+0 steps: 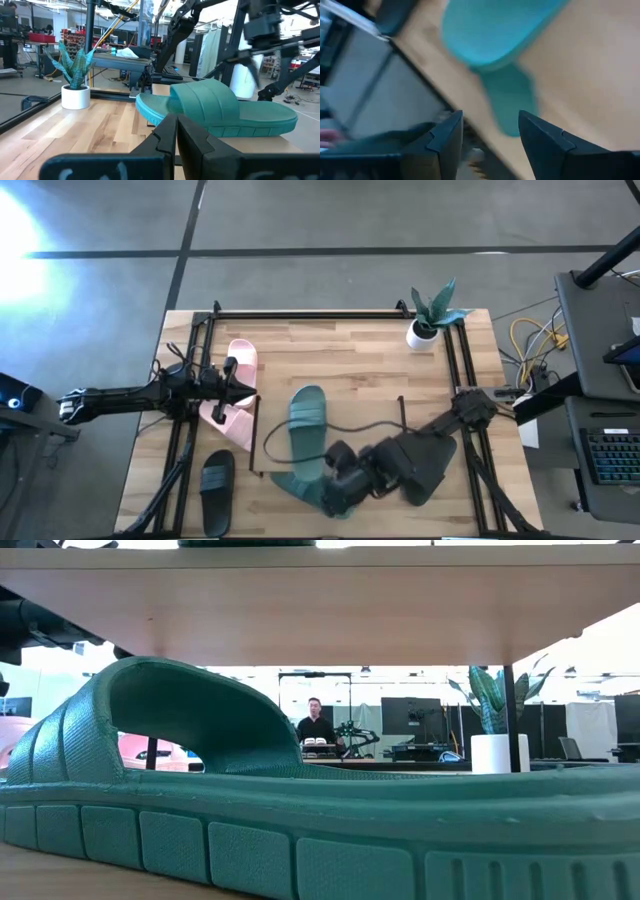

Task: Pick and place slides into the shelf
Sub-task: Put the top green slide on the shelf

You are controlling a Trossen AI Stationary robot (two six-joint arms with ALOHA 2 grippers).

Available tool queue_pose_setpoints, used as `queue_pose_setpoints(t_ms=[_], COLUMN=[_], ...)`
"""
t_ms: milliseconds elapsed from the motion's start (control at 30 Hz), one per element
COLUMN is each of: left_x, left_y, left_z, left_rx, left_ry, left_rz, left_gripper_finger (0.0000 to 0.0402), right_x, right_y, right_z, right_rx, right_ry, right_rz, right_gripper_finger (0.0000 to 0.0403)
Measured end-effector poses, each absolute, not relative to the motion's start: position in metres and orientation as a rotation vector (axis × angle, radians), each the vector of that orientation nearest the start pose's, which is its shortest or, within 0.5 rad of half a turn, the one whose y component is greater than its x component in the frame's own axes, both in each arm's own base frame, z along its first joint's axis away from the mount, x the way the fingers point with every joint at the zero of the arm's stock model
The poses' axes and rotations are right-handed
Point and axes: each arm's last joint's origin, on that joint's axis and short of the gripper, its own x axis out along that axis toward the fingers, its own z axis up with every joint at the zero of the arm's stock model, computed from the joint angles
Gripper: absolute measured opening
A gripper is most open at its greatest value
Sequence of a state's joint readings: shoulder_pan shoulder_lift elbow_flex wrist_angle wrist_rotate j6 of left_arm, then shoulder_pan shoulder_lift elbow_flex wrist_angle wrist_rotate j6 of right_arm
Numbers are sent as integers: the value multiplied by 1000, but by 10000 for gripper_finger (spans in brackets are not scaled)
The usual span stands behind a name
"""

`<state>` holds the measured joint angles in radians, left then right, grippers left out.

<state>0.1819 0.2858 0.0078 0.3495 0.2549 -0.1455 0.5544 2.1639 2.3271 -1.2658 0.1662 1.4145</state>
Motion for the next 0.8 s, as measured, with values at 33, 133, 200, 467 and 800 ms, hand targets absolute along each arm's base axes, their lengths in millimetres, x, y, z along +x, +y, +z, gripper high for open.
queue_pose_setpoints(t_ms=[33, 133, 200, 467, 800], left_x=[114, 114, 114, 114, 114], left_y=[13, 14, 14, 13, 14], left_z=[175, 175, 175, 175, 175], left_rx=[-130, -130, -130, -130, -130], left_ry=[-63, -63, -63, -64, -64], left_rz=[-78, -78, -78, -78, -78], left_gripper_finger=[0, 0, 0, 0, 0], right_x=[379, 372, 366, 357, 373], right_y=[235, 251, 258, 269, 241], right_z=[334, 327, 320, 273, 249], right_rx=[911, 984, 1023, 1102, 1083], right_ry=[1017, 905, 852, 874, 745], right_rz=[-436, -539, -611, -795, -923], right_gripper_finger=[182, 182, 182, 182, 182])
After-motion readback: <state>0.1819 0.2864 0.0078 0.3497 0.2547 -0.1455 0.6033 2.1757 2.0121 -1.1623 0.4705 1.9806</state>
